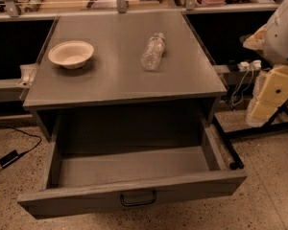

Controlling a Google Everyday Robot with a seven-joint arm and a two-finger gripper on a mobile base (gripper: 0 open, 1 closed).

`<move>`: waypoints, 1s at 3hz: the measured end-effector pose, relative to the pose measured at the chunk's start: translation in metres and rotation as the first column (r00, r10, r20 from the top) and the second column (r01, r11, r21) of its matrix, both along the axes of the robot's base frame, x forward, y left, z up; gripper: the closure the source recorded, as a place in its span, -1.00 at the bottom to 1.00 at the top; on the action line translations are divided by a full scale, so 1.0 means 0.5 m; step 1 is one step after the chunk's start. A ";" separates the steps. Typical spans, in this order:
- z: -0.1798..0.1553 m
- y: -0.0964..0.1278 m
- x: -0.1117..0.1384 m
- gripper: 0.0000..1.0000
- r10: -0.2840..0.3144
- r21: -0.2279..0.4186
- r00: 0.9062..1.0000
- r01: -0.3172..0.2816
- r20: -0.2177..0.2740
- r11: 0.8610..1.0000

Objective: Close top drawer

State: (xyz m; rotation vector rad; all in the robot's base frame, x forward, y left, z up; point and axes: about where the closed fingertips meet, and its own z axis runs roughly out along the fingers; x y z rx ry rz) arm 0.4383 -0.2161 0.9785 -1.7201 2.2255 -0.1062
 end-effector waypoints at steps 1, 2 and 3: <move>0.000 0.000 0.000 -1.00 0.000 0.000 1.000 0.000 0.000 1.000; -0.053 0.042 0.043 -1.00 -0.001 0.004 1.000 0.001 -0.013 1.000; -0.193 0.125 0.075 -1.00 0.061 0.043 0.993 -0.057 -0.103 0.997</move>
Offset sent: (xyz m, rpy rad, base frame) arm 0.0589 0.0557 -0.0761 0.0116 0.0536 -0.0034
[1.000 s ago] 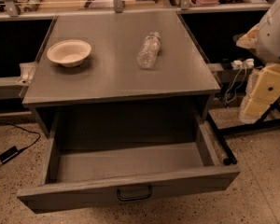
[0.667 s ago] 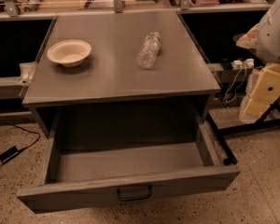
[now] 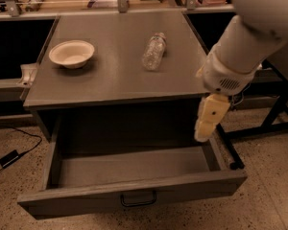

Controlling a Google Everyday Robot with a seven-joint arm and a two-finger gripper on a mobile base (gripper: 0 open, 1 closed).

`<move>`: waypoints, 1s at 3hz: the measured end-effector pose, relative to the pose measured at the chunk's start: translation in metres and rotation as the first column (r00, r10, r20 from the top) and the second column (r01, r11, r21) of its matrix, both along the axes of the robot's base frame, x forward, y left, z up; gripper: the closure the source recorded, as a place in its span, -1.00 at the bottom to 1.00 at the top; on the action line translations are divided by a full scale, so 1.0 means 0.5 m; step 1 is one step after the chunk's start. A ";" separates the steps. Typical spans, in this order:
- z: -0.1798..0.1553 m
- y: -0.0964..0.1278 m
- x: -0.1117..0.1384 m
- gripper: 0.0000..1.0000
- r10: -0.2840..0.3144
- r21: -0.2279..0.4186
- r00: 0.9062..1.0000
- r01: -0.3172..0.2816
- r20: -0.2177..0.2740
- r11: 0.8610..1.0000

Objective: Close top drawer

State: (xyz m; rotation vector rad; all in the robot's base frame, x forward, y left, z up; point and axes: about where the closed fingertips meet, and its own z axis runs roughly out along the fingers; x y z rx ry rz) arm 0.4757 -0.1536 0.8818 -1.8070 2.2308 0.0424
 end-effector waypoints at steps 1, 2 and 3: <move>-0.143 0.060 -0.013 -0.61 0.039 0.035 0.992 -0.035 -0.120 0.999; -0.219 0.084 -0.036 -0.15 0.051 0.064 0.985 -0.041 -0.166 0.997; -0.236 0.079 -0.086 0.29 0.061 0.085 0.987 -0.048 -0.148 0.995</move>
Offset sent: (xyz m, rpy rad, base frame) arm -0.0314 0.0520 -0.1556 0.0988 0.2203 0.0452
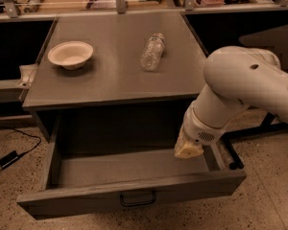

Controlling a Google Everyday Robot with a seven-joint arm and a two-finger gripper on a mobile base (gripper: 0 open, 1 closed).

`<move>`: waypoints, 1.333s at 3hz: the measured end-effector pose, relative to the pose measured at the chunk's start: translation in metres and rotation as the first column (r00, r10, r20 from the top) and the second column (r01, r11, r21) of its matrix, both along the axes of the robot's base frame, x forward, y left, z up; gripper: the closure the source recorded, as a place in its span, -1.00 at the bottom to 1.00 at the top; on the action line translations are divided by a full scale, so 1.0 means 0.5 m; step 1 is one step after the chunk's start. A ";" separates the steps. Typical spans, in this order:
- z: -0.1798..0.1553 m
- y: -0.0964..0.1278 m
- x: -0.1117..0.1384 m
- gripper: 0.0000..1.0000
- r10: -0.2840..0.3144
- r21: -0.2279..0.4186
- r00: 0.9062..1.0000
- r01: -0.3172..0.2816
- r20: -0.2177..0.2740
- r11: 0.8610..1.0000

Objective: Close top drawer

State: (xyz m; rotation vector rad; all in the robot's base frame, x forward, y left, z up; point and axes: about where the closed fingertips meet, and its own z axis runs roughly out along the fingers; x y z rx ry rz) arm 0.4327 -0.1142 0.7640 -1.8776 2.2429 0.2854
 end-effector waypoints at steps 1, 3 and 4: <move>-0.008 -0.007 -0.013 0.91 -0.001 -0.011 1.000 0.001 0.001 1.000; -0.009 -0.010 -0.140 1.00 0.042 -0.148 0.999 -0.046 -0.031 0.988; -0.004 -0.028 -0.247 1.00 0.047 -0.092 0.998 -0.051 -0.041 0.994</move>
Offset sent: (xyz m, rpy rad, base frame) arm -0.0048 -0.0071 -0.0227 -0.1633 0.0163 0.0177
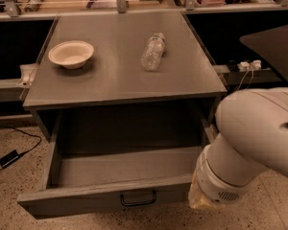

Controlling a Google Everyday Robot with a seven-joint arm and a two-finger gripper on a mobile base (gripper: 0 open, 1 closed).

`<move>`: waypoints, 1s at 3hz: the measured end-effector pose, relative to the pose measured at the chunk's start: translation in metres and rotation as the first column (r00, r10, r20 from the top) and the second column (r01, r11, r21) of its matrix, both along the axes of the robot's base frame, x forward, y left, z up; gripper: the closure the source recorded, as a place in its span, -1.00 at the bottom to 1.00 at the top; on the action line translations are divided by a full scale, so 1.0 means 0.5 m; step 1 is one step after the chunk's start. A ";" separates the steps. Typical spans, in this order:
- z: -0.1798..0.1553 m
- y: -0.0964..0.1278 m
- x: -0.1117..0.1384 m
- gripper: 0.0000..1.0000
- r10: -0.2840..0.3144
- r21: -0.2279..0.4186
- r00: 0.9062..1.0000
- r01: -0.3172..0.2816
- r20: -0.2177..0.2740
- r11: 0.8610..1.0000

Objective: Close top drawer

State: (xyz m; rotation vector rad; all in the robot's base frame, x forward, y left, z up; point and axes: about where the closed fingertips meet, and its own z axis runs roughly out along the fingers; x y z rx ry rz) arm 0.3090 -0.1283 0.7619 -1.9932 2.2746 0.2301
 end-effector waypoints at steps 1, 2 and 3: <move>-0.059 0.005 -0.020 1.00 0.023 0.027 1.000 -0.023 -0.009 0.999; -0.202 0.043 0.101 1.00 0.087 0.033 0.995 -0.089 0.058 0.996; -0.202 0.043 0.101 1.00 0.087 0.033 0.995 -0.089 0.058 0.996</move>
Offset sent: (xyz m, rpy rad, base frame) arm 0.0662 0.0258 -0.1253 0.0552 -0.0635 0.1113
